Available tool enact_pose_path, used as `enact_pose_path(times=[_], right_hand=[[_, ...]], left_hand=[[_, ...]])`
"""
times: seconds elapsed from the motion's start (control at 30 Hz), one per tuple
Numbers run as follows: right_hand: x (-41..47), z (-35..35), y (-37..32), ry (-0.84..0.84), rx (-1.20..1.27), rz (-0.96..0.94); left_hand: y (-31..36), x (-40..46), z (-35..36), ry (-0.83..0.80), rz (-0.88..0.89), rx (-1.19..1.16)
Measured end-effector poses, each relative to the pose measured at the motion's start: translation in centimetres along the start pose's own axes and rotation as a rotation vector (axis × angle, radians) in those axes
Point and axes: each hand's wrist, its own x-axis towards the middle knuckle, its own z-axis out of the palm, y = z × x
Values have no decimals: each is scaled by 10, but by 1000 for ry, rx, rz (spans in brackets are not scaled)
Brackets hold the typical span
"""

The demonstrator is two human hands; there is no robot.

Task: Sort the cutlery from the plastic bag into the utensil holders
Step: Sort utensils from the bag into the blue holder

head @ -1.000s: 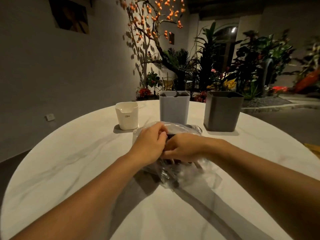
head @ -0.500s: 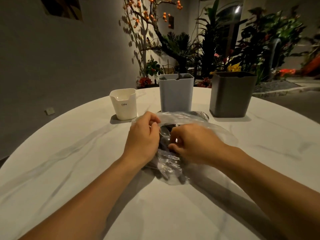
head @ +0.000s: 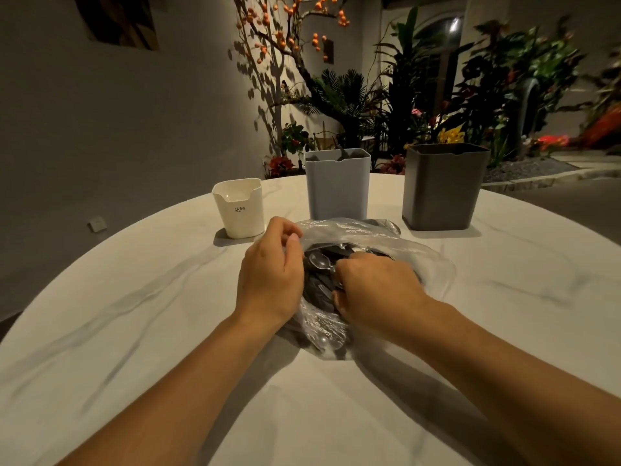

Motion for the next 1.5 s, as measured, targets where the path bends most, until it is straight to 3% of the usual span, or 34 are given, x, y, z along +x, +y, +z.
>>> enact_pose_path(times=[0.27,0.43,0.77,1.07,1.5], right_hand=[[-1,6,-4,-68,-60,33],[1,6,7,-54,45,59],[-5,8,13,96,57,-68],[-3,12,16,53,203,-93],[-3,15,22,151,410,-132]], left_hand=[[-4,0,-1,-3,15,16],[-2,-4,-2,-22,28,-9],[-4,-4,-2,-36,14,-3],[-6,-4,-3,-56,5,6],[-8,-3,-4,-55,24,-12]])
